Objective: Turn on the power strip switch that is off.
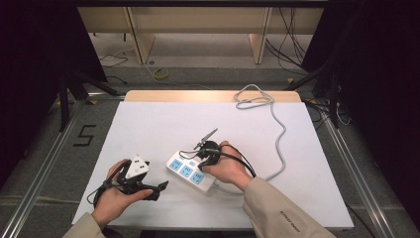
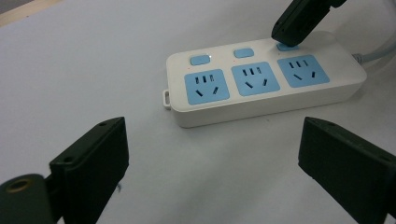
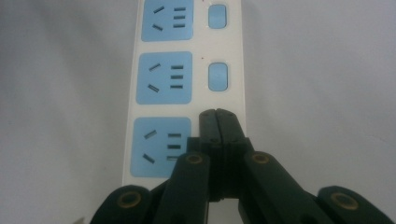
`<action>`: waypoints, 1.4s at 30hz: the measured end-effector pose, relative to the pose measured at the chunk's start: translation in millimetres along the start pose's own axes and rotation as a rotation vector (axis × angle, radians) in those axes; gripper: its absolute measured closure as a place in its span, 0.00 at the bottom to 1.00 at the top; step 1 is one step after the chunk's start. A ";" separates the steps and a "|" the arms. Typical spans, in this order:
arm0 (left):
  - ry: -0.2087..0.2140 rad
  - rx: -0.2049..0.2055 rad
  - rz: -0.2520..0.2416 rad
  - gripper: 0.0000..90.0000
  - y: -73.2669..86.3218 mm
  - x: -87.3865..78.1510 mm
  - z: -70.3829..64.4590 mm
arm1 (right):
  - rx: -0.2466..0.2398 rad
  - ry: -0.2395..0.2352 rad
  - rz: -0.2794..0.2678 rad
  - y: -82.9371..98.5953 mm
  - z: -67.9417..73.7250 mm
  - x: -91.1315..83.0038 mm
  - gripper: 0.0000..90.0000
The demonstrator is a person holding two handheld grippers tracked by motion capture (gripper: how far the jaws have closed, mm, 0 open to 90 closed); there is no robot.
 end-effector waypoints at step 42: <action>0.001 0.004 0.003 0.09 -0.6 0.5 -1.9 | 0.053 -0.032 0.028 -0.3 -3.1 1.8 1.00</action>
Point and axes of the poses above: each handheld gripper's, and its own axes: x roughly forward along the jaws, y roughly out of its underside, z roughly to its left, the point moved 3 cm from there along x, roughly forward along the jaws, and after that the axes turned 3 degrees about z, right-handed, at the moved point
